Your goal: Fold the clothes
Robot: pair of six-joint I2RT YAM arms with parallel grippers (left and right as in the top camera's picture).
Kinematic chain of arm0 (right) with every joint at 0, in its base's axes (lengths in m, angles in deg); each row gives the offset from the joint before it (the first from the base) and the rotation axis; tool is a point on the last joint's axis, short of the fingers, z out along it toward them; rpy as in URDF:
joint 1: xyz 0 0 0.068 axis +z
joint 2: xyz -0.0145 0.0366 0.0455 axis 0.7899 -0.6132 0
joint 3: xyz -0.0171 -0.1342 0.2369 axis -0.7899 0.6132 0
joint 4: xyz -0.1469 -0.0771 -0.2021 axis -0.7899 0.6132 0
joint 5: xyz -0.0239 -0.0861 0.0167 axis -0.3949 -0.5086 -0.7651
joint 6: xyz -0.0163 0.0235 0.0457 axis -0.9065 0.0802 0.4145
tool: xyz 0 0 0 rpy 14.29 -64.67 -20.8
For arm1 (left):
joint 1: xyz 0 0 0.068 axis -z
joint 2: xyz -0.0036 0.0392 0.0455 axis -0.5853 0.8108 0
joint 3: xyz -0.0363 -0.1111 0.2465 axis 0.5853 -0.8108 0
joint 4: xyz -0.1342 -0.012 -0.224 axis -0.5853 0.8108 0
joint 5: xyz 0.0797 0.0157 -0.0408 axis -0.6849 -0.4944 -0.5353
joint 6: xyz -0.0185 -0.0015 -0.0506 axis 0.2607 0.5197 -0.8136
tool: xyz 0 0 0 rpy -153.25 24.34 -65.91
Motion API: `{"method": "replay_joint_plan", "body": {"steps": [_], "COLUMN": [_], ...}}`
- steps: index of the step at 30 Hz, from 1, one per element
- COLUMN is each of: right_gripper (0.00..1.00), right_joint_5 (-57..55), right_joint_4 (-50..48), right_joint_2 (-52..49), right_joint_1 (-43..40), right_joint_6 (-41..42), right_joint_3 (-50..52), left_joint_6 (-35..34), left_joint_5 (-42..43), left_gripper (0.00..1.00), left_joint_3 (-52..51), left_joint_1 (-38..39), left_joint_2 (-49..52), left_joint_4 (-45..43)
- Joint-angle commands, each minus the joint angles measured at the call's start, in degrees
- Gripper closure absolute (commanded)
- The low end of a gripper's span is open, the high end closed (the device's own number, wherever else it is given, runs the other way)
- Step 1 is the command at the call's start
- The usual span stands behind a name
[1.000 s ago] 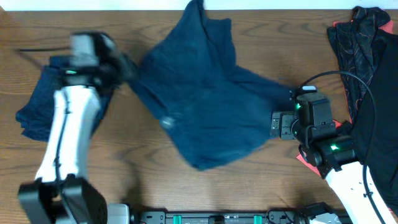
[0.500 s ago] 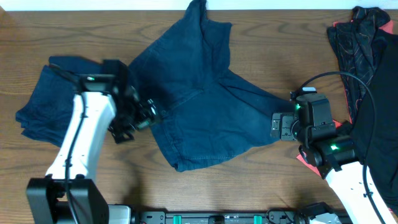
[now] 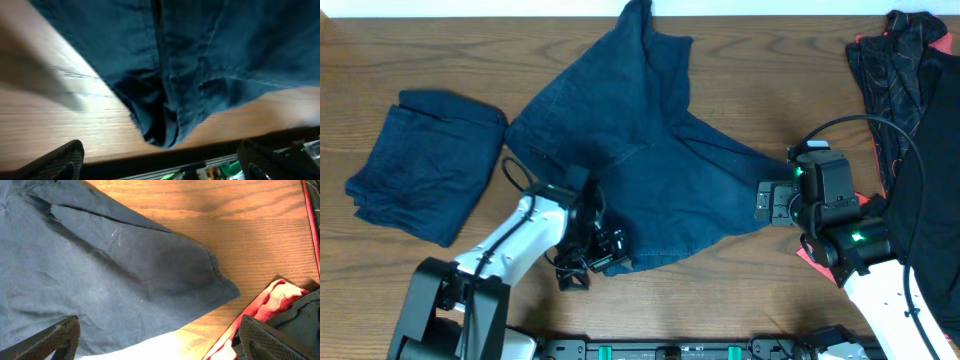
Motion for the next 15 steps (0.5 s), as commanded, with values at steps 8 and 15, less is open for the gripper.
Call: {"method": "replay_joint_plan", "body": {"steps": [8,15], "right_gripper": [0.01,0.01], "right_joint_5": [-0.6,-0.6], "right_joint_4": [0.1,0.1], "right_joint_2": [0.2,0.2], "right_joint_1": [-0.3,-0.3], "right_joint_6": [0.7,0.7], "right_joint_3": [-0.1,-0.1], "left_joint_6": [-16.2,-23.3], "left_joint_5": [-0.6,-9.1], "left_gripper": [0.03,0.05], "left_joint_3": [-0.8,-0.9], "left_joint_1": [5.3,8.3], "left_joint_2": [-0.9,-1.0], "left_joint_4": [-7.7,-9.8]}}
